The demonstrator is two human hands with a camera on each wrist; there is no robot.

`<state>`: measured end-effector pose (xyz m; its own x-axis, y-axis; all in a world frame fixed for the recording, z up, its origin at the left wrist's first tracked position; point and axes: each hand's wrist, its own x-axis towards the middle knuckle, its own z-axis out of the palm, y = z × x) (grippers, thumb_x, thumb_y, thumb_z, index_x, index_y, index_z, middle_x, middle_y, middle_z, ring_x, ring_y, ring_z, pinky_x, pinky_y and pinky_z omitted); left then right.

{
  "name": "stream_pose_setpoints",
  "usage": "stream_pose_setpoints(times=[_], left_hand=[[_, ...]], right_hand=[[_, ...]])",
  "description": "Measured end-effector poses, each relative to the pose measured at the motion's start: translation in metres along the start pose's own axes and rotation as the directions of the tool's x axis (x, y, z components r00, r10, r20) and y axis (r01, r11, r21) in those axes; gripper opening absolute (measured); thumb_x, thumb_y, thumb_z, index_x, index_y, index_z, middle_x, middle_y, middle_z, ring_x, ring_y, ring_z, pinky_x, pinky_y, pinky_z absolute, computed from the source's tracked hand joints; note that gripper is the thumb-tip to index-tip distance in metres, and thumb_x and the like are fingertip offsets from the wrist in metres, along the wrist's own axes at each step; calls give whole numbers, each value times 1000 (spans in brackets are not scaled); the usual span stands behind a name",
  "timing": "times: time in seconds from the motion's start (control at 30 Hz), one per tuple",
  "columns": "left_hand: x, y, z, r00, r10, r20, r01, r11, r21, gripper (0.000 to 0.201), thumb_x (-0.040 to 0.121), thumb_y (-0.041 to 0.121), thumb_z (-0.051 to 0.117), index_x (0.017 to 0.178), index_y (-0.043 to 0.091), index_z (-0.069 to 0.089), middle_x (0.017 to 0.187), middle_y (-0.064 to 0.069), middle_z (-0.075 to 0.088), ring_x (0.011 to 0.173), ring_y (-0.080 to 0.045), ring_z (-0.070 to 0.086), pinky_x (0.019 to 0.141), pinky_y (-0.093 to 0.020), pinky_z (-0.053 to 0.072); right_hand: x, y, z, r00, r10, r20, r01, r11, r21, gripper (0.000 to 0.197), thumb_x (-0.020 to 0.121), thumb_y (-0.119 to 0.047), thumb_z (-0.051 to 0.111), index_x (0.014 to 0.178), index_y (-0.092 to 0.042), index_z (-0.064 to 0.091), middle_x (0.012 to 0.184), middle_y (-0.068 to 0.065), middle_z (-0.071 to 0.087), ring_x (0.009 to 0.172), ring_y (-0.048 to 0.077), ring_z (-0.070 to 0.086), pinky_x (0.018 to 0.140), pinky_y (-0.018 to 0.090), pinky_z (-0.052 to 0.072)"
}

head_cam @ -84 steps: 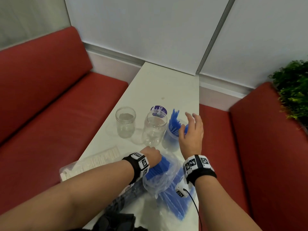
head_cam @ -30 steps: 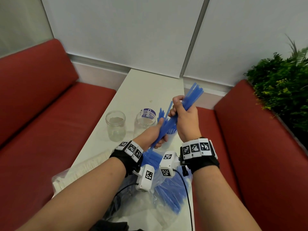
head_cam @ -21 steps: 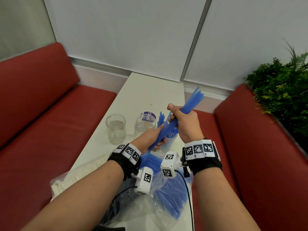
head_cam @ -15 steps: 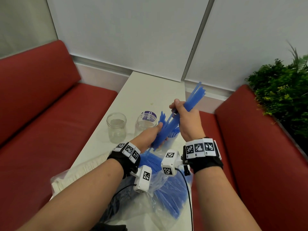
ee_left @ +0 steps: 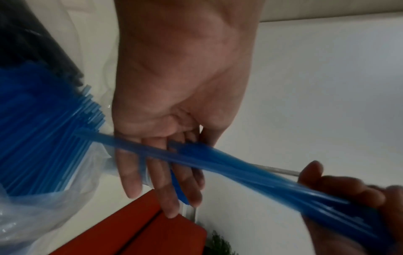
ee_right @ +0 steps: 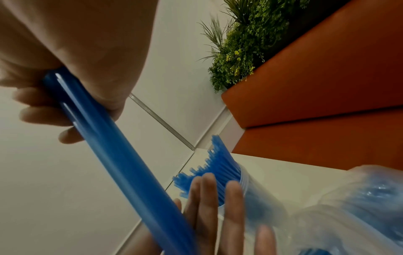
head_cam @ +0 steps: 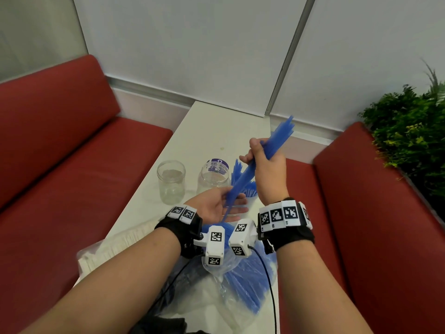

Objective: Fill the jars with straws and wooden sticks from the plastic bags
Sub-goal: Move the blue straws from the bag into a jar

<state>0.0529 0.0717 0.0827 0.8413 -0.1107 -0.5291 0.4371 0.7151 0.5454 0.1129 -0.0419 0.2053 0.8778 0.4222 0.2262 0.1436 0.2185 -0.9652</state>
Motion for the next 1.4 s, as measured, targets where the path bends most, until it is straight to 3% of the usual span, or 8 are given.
stream_pose_setpoints(times=[0.1,0.27,0.43,0.67,0.87,1.07,1.27,1.4], left_hand=[[-1,-6,-4,999,-32,-36,31,999,-28,41,93,43,60,92,7,79,114,-9,72,113,-32,65,108,-50,40],[5,-17,-6,997,-69,-16,61,951,-303,73,99,55,39,94,-8,76,118,-18,69,108,-37,67,104,-51,44],[5,-20,-7,987,-130,-98,108,973,-203,74,99,57,35,91,-3,78,113,-15,71,96,-31,71,98,-46,48],[4,-13,5,998,57,-41,-70,849,-523,56,104,37,42,107,-15,63,115,-30,65,107,-44,65,91,-57,51],[-3,-6,15,981,139,-133,-184,873,-451,26,97,9,54,111,-12,58,87,-25,68,80,-33,71,79,-48,60],[-15,-6,16,999,47,13,-40,945,-325,33,98,24,54,96,-5,69,85,-15,70,72,-24,73,52,-27,60],[-16,0,20,996,80,26,-63,917,-394,29,98,22,54,103,-5,63,81,-15,67,66,-24,71,50,-27,59],[-15,3,16,998,56,-15,-58,936,-347,29,85,19,66,99,-7,65,79,-17,66,63,-23,70,48,-26,58]], right_hand=[[3,-4,0,1000,-22,-4,22,1000,10,14,100,-23,63,91,-15,57,59,-4,54,59,15,58,77,42,57],[5,-9,4,997,-51,-57,53,998,44,12,99,-23,65,91,-20,56,59,-8,53,57,11,56,73,40,53],[8,-14,1,988,-72,-138,85,992,91,12,100,-22,63,92,-17,56,61,-8,53,57,11,52,73,41,49],[2,-4,4,996,-40,-78,47,995,86,12,99,-24,65,101,-15,59,62,-6,56,58,13,57,70,36,54],[-2,11,-1,999,37,24,-38,997,68,18,100,-24,63,91,-10,56,60,0,54,55,15,56,60,29,53],[6,7,-8,993,62,102,-72,993,97,25,98,-31,66,80,-15,60,65,1,55,59,18,56,71,37,55],[2,13,-12,979,90,184,-108,990,92,28,92,-31,73,68,-20,65,68,8,61,69,27,59,81,50,51],[11,7,-21,977,84,196,-120,977,178,25,90,-24,75,71,-17,63,71,9,61,72,28,62,83,49,53]])
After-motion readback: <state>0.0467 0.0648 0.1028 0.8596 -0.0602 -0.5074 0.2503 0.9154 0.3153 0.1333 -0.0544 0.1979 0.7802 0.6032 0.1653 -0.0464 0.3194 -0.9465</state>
